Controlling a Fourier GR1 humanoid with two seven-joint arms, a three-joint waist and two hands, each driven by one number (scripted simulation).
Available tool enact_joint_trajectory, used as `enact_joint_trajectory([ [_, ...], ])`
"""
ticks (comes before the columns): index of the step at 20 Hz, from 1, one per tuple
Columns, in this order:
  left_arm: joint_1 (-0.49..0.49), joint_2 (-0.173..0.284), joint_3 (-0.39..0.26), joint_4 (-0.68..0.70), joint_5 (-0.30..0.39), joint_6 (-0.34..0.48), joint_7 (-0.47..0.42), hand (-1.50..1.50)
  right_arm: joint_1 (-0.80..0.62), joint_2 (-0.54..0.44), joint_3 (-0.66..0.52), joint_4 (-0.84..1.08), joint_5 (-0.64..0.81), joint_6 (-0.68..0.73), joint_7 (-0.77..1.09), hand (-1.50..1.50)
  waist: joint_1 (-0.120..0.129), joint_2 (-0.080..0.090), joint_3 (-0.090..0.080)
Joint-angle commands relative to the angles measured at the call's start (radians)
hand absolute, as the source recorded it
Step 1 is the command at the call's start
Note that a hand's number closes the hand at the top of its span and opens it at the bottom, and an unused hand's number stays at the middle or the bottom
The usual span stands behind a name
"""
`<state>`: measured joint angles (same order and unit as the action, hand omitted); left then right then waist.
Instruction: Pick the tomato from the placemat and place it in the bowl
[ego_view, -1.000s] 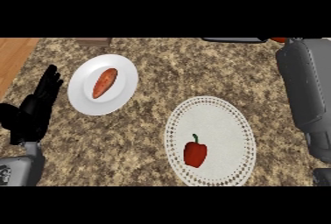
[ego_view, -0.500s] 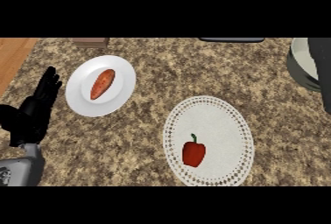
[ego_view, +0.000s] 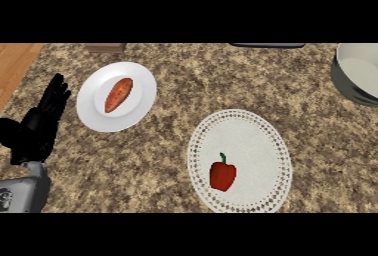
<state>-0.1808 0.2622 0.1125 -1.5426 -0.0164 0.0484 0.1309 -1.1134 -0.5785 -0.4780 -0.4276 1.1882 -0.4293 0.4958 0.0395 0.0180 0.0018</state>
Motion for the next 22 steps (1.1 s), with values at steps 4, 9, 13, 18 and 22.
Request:
enact_joint_trajectory([
  [4, -0.032, -0.021, -0.013, 0.019, -0.017, 0.014, 0.002, 0.00, 0.018, -0.114, -0.059, 0.134, -0.055, -0.046, -0.172, 1.50, 0.008, 0.005, 0.001],
  [9, -0.037, 0.005, -0.002, -0.013, -0.007, -0.005, 0.009, 0.00, 0.082, -0.156, -0.027, 0.264, 0.009, 0.059, -0.044, 1.50, 0.034, 0.022, 0.000],
  [13, -0.006, -0.011, -0.008, -0.026, 0.003, -0.008, 0.019, 0.00, 0.103, -0.210, -0.143, 0.287, -0.113, 0.097, -0.087, -1.50, 0.031, 0.014, 0.004],
  [18, -0.028, 0.004, 0.016, 0.004, 0.018, -0.021, 0.010, 0.00, 0.147, -0.179, -0.188, 0.287, -0.178, 0.139, -0.263, -1.50, 0.022, 0.012, 0.005],
  [22, -0.043, -0.020, 0.003, 0.035, -0.002, 0.002, -0.005, 0.00, 0.152, -0.170, -0.325, 0.224, -0.326, 0.058, -0.398, -1.50, 0.002, 0.011, 0.006],
])
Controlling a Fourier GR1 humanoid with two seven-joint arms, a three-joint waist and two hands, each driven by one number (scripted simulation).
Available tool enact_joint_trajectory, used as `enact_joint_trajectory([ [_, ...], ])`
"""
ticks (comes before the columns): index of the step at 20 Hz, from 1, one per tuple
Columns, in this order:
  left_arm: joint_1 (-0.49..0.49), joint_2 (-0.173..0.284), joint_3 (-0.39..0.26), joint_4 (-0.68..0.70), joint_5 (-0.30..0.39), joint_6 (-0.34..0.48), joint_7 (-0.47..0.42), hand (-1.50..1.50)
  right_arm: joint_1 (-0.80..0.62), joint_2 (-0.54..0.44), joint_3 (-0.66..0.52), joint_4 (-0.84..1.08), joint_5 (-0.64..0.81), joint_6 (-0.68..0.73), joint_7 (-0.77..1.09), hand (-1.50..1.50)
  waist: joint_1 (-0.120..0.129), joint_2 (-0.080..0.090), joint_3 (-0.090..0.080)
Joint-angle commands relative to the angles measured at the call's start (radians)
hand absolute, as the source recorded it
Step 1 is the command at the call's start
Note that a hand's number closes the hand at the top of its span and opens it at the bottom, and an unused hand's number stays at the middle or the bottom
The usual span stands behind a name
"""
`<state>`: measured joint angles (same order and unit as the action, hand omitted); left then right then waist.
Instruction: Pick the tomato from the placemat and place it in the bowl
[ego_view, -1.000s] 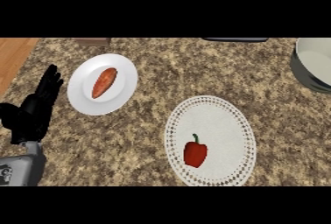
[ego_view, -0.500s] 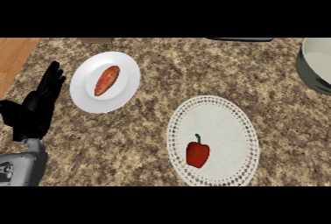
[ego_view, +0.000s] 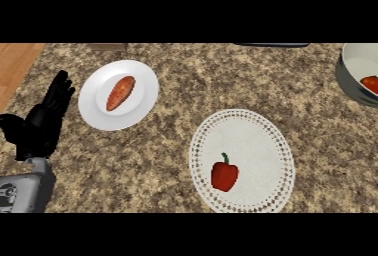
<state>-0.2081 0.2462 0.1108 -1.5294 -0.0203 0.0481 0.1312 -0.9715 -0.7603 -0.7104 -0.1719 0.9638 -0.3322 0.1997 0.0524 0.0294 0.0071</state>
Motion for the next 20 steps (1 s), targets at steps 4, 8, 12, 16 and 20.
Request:
enact_joint_trajectory([
  [4, 0.060, -0.004, 0.009, 0.005, -0.002, -0.002, -0.048, 0.00, -0.006, 0.017, -0.251, -0.120, -0.270, -0.132, -0.230, -1.50, -0.019, -0.015, 0.001],
  [8, 0.047, 0.006, 0.014, -0.025, -0.005, 0.007, -0.004, 0.00, 0.051, -0.024, -0.375, -0.145, -0.419, -0.037, -0.370, -1.50, -0.036, -0.021, -0.001],
  [12, 0.077, 0.016, 0.044, -0.007, 0.002, 0.001, -0.034, 0.00, 0.155, -0.088, -0.404, -0.116, -0.480, 0.076, -0.385, -1.50, -0.038, -0.022, -0.005],
  [16, 0.066, -0.005, 0.022, -0.023, -0.017, 0.017, -0.010, 0.00, 0.302, -0.128, -0.443, -0.119, -0.556, 0.224, -0.460, -1.50, -0.056, -0.028, -0.005],
  [20, 0.077, 0.019, 0.049, -0.003, 0.001, -0.012, -0.019, 0.00, 0.405, -0.124, -0.490, -0.142, -0.654, 0.336, -0.506, -1.50, -0.060, -0.031, -0.006],
])
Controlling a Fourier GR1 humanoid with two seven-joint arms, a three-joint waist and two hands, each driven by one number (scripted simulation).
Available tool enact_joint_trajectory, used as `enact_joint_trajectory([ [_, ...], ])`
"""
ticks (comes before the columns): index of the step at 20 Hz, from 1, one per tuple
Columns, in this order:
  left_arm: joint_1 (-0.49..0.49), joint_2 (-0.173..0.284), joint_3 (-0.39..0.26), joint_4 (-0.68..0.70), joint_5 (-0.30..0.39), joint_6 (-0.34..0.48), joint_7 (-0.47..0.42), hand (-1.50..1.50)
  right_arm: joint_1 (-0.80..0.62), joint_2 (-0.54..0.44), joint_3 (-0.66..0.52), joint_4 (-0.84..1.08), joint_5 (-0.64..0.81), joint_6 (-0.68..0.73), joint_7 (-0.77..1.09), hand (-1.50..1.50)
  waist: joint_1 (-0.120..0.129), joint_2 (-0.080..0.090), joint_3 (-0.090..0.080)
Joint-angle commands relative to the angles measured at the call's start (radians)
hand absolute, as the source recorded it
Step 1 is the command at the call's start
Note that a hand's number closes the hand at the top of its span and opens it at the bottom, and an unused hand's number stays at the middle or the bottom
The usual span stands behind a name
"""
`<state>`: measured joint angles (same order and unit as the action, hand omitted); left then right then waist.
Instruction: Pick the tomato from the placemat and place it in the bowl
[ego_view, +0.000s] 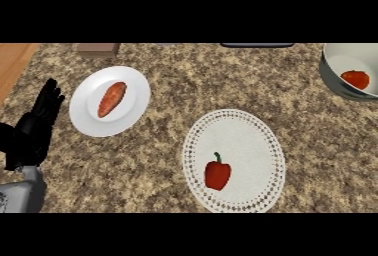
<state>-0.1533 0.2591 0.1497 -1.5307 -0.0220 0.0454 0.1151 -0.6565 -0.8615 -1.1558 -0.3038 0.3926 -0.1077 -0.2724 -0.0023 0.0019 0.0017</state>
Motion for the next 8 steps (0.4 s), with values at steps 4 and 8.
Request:
enact_joint_trajectory([
  [4, 0.033, -0.036, -0.025, -0.068, -0.033, 0.039, 0.043, 0.00, 0.154, -0.051, -0.037, -0.064, -0.144, 0.250, -0.028, -1.50, -0.007, -0.007, -0.002],
  [8, -0.032, -0.030, -0.011, 0.016, -0.042, 0.034, 0.012, 0.00, 0.174, 0.035, -0.016, -0.159, -0.221, 0.242, -0.054, -1.50, -0.008, -0.005, -0.003],
])
